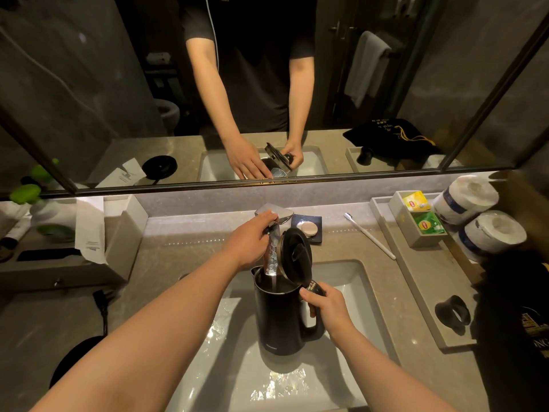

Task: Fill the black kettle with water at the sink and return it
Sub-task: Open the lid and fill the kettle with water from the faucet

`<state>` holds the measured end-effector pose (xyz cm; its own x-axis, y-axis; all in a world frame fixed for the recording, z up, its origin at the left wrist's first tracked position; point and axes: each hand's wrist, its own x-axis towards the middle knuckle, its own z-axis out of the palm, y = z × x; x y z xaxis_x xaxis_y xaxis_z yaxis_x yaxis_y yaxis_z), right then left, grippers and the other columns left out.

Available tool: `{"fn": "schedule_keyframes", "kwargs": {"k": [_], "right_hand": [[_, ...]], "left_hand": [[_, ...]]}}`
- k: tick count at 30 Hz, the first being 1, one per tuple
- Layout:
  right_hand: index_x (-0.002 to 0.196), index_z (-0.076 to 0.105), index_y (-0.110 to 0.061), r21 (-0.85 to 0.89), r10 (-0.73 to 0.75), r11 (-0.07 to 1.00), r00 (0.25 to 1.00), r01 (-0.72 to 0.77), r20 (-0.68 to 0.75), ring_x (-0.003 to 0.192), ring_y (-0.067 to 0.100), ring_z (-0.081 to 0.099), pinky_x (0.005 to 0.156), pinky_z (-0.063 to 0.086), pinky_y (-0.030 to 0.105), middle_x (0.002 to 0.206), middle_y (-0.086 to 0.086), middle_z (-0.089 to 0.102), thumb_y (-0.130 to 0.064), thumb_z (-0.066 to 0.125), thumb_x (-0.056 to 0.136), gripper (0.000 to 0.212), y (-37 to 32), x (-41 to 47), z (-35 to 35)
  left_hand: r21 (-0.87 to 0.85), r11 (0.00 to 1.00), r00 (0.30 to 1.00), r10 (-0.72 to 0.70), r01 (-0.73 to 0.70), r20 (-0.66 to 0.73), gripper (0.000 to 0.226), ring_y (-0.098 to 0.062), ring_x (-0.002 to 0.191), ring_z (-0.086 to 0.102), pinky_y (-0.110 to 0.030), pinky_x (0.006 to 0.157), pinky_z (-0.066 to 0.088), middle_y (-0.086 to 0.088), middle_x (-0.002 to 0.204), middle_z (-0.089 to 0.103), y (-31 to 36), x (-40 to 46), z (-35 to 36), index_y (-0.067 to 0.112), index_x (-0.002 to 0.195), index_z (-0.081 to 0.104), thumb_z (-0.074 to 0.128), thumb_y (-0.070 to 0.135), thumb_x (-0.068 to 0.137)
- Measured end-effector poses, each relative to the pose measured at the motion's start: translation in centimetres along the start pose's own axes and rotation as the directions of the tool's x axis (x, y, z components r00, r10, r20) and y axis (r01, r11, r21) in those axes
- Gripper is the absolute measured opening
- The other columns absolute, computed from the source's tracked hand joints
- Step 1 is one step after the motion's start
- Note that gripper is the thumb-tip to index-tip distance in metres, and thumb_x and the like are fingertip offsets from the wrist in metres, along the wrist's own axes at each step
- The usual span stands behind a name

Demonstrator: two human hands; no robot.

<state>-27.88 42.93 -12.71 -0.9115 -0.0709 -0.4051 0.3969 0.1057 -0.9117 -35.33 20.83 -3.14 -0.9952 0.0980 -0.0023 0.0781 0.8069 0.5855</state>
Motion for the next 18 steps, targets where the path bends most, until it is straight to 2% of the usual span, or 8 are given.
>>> {"fn": "schedule_keyframes", "kwargs": {"k": [11, 15, 18], "right_hand": [[0.081, 0.065, 0.003, 0.017, 0.007, 1.000, 1.000, -0.007, 0.013, 0.051, 0.015, 0.054, 0.055, 0.048, 0.029, 0.061, 0.007, 0.061, -0.028, 0.076, 0.080, 0.033, 0.28, -0.06, -0.10], [0.069, 0.063, -0.008, 0.005, 0.004, 1.000, 1.000, -0.004, 0.013, 0.051, 0.016, 0.053, 0.054, 0.047, 0.030, 0.055, 0.002, 0.059, -0.026, 0.077, 0.079, 0.025, 0.28, -0.01, -0.14], [0.070, 0.063, -0.009, 0.000, -0.003, 1.000, 1.000, 0.003, 0.020, 0.051, 0.016, 0.053, 0.053, 0.047, 0.028, 0.055, 0.001, 0.059, -0.026, 0.076, 0.080, 0.024, 0.31, -0.08, -0.11]], "left_hand": [[-0.005, 1.000, 1.000, 0.000, 0.000, 0.003, 0.055, -0.021, 0.132, 0.037, -0.032, 0.102, 0.031, 0.004, 0.152, 0.033, -0.10, -0.02, -0.06, 0.033, 0.140, 0.036, 0.048, 0.012, 0.090], [-0.004, 1.000, 1.000, -0.003, 0.003, 0.010, 0.056, -0.020, 0.133, 0.035, -0.032, 0.104, 0.029, 0.003, 0.152, 0.033, -0.07, -0.05, -0.20, 0.031, 0.140, 0.037, 0.048, 0.010, 0.090], [-0.014, 1.000, 1.000, 0.005, -0.005, 0.024, 0.053, -0.022, 0.129, 0.041, -0.037, 0.103, 0.035, 0.001, 0.148, 0.039, 0.09, -0.06, -0.38, 0.030, 0.136, 0.041, 0.047, 0.008, 0.089]]}}
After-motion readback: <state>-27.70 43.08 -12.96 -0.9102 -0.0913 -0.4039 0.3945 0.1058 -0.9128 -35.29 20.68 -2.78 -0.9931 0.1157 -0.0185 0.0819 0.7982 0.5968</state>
